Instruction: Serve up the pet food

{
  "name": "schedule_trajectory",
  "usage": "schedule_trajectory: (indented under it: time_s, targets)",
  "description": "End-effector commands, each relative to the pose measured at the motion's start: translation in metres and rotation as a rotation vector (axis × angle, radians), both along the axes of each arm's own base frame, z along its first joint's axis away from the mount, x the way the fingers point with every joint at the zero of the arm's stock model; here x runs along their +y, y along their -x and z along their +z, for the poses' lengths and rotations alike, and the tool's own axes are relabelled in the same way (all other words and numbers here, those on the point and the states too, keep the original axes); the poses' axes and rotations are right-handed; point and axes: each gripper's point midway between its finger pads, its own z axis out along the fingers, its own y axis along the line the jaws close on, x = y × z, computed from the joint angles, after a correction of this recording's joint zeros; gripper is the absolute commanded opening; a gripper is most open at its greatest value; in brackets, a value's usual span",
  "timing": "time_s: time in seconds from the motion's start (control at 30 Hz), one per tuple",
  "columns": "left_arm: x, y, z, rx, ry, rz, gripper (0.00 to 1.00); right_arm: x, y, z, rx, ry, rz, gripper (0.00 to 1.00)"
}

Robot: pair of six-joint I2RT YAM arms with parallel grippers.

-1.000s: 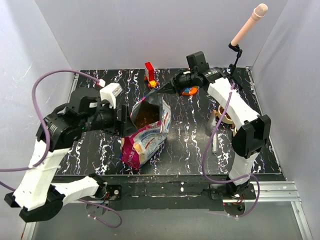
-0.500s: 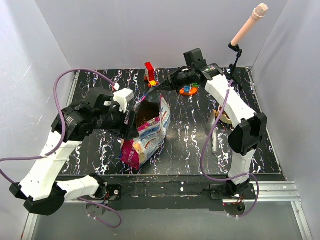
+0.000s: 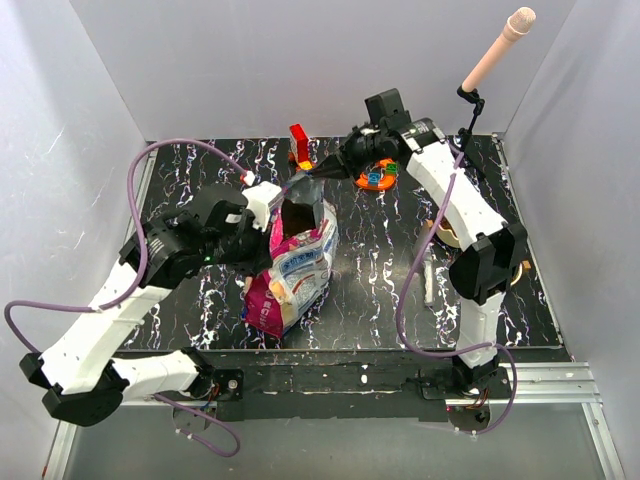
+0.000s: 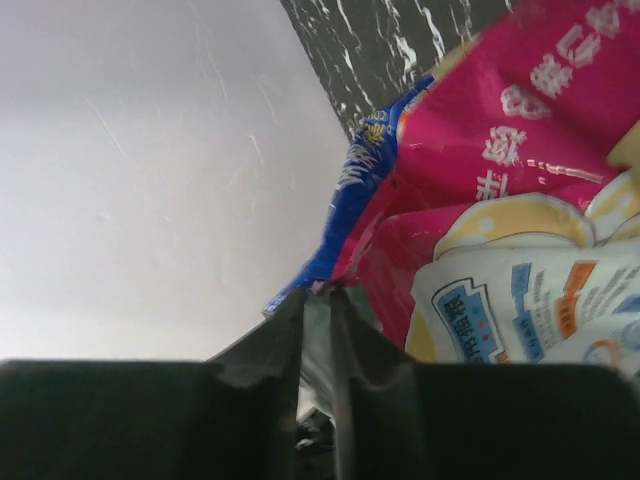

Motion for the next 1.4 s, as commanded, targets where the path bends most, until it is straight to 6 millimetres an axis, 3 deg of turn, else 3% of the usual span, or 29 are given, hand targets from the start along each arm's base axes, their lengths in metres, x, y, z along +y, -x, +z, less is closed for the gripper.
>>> schedule_trajectory:
  time_s: [0.0,0.07,0.13,0.2,0.27,0.37,0.43,0.5,0.63,0.77,0.83,0.9,1.23,1.33,1.37]
  targets:
    - [0.015,0.000,0.001,-0.050,-0.014,0.033,0.00,-0.030,-0.022,0.058,-0.595,0.078,0.212,0.40]
    - [0.015,0.005,0.002,-0.043,0.000,0.026,0.00,-0.039,-0.001,0.078,-0.829,0.073,0.410,0.60]
    - [0.011,0.013,0.005,-0.030,0.035,-0.008,0.00,-0.048,0.027,0.081,-0.998,0.078,0.596,0.73]
    - [0.009,0.019,0.011,-0.041,0.077,-0.034,0.00,-0.066,0.031,0.057,-1.111,0.197,0.721,0.78]
    - [0.007,0.024,0.016,-0.050,0.122,-0.046,0.00,-0.076,0.017,0.041,-1.107,0.200,0.695,0.80]
    - [0.006,0.031,0.023,-0.058,0.170,-0.052,0.00,-0.057,-0.004,0.057,-1.091,0.096,0.621,0.80]
    - [0.002,0.035,0.024,-0.046,0.185,-0.088,0.00,-0.034,0.009,0.068,-1.181,0.000,0.695,0.78]
    - [-0.001,0.041,0.024,-0.040,0.196,-0.127,0.00,-0.027,0.020,0.064,-1.351,-0.065,0.777,0.73]
    - [-0.001,0.047,0.022,-0.039,0.219,-0.152,0.00,-0.038,0.017,0.047,-1.729,-0.056,0.867,0.82]
    - [0.001,0.052,0.026,-0.058,0.241,-0.162,0.00,-0.040,0.010,0.037,-1.882,-0.138,0.963,0.85]
    - [0.002,0.055,0.025,-0.059,0.242,-0.176,0.00,-0.038,0.000,0.026,-1.862,-0.209,0.988,0.83]
    - [0.003,0.058,0.026,-0.064,0.251,-0.190,0.00,-0.035,0.000,0.026,-1.872,-0.275,1.016,0.81]
    - [-0.001,0.056,0.033,-0.100,0.280,-0.199,0.00,-0.019,0.017,0.024,-1.879,-0.605,1.084,0.72]
    - [-0.002,0.055,0.032,-0.101,0.276,-0.203,0.00,-0.018,0.030,0.021,-2.018,-0.565,1.185,0.72]
    - [-0.002,0.054,0.031,-0.100,0.275,-0.202,0.00,-0.019,0.031,0.022,-1.959,-0.542,1.202,0.72]
